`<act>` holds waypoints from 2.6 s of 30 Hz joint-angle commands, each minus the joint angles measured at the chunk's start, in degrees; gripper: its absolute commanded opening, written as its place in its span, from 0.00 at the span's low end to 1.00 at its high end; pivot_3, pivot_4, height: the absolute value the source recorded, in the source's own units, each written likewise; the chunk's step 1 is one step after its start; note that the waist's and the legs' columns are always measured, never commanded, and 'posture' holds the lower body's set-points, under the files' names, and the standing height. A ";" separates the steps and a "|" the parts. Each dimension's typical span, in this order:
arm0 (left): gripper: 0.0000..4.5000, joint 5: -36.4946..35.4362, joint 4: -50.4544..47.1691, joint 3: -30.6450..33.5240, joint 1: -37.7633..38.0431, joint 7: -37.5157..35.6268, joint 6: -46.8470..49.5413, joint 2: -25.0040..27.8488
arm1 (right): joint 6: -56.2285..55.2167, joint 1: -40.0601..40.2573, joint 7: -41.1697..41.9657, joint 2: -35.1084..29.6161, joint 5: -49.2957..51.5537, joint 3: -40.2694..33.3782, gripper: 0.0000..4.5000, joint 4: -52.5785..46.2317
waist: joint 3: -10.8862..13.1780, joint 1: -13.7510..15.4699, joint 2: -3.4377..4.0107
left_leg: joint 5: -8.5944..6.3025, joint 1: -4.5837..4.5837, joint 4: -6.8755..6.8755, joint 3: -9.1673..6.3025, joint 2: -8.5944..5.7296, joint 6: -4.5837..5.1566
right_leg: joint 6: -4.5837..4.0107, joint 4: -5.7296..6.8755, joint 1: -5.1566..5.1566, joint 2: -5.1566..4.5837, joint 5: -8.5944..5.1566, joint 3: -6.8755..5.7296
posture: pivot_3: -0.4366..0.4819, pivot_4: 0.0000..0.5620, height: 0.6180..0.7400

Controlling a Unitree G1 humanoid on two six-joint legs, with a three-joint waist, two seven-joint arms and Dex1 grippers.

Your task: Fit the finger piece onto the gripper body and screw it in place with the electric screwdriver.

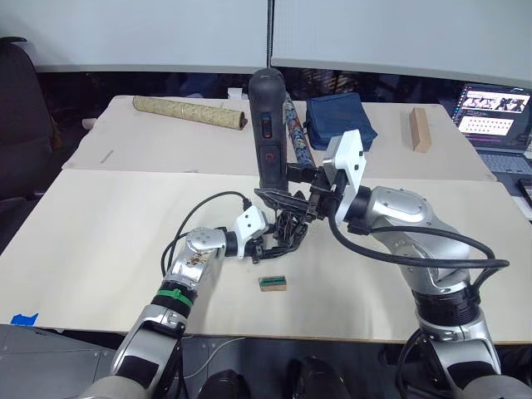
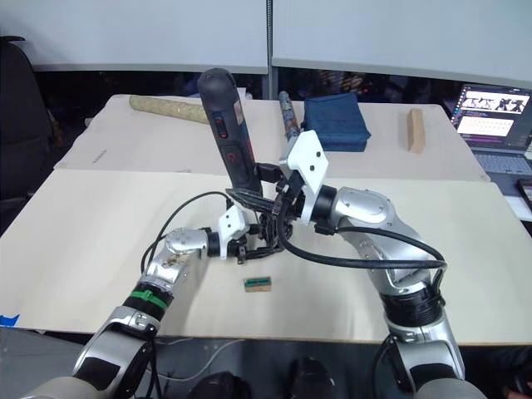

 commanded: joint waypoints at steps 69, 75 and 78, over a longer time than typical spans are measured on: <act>0.51 -0.55 2.72 0.29 -2.53 0.74 -3.23 -1.45 | 4.91 -7.20 0.04 -2.81 12.94 -8.40 0.43 -7.41 | 0.03 0.24 -0.01 | 0.00 0.45 -0.50 -0.20 0.13 0.00 | 0.03 -0.82 0.79 0.01 0.05 -0.07 | 0.48 0.27 1.00; 0.74 -1.87 0.96 1.41 -1.89 -0.34 -0.39 0.11 | 10.50 -4.91 -0.32 -6.49 18.60 -11.78 0.43 -9.40 | 0.04 0.29 -0.02 | 0.00 0.48 -0.47 -0.20 0.13 0.00 | 0.03 -0.82 0.80 -0.01 0.05 -0.03 | 0.48 0.27 1.00; 1.00 -4.08 -4.14 2.36 0.66 -4.43 2.73 4.19 | 17.47 -3.89 -1.34 -10.79 28.16 -16.38 0.43 -10.60 | 0.05 0.22 -0.03 | 0.00 0.47 -0.48 -0.22 0.15 0.00 | 0.03 -0.84 0.79 -0.05 0.05 -0.03 | 0.48 0.27 1.00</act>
